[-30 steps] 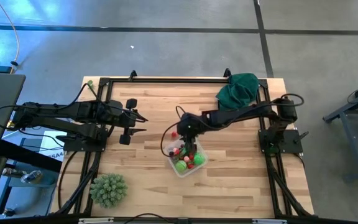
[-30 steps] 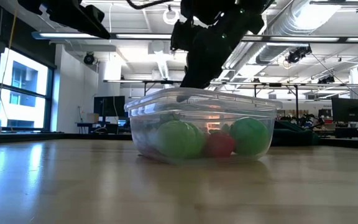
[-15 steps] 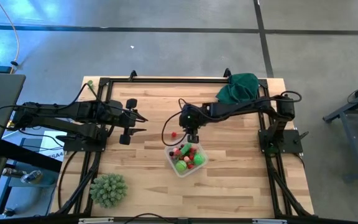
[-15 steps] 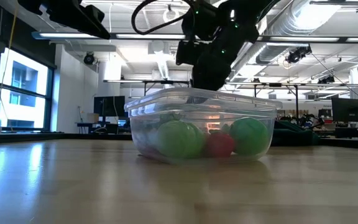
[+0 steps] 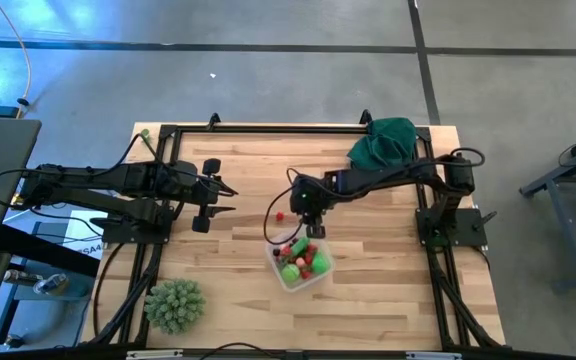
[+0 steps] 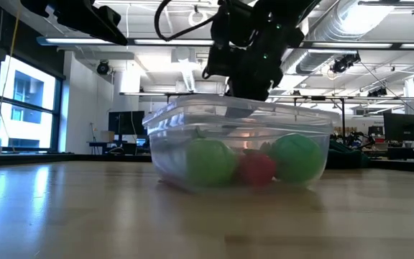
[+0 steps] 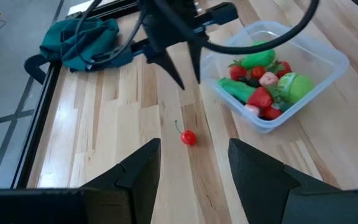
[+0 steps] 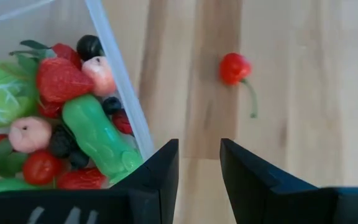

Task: Pick and placing Produce into tupperware
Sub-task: Adjust the transparent container, then put the red cherry into the transparent container

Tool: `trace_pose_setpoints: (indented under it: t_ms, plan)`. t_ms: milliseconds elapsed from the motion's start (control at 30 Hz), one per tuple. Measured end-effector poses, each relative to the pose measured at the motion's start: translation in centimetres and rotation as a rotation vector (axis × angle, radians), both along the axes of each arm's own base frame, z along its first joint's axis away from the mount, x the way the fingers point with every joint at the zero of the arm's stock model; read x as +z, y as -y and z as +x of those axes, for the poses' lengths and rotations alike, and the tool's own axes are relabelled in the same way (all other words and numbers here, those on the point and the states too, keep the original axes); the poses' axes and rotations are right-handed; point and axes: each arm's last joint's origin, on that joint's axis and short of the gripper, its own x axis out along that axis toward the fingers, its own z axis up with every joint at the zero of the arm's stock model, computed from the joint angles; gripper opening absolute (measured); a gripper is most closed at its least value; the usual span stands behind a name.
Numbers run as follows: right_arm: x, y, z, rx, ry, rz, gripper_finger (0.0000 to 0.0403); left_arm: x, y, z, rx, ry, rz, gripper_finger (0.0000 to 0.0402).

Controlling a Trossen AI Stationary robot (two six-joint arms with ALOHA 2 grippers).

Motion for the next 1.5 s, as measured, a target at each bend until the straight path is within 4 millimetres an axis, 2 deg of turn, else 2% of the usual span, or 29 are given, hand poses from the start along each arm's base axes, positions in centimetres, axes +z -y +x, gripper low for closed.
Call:
trace_pose_setpoints:
  t_ms: [433,1033,1167,1333,1500]
  plan:
    - [0.0,-2.5,0.1,0.031,-0.005,0.039,0.011,0.0,0.0,0.0,0.0,0.0,0.0,0.0179]
    - [0.2,-2.2,0.3,0.019,0.028,-0.001,0.011,0.0,0.0,0.0,0.0,0.0,0.0,0.0179]
    - [0.5,-1.3,0.9,0.012,0.097,-0.018,0.011,0.0,0.0,0.0,0.0,0.0,0.0,0.0179]
    - [1.1,1.3,1.4,0.012,0.199,-0.007,0.011,0.0,0.0,0.0,0.0,0.0,0.0,0.0179]
    - [1.2,3.6,1.2,0.035,0.224,0.009,0.011,0.0,0.0,0.0,0.0,0.0,0.0,0.0179]
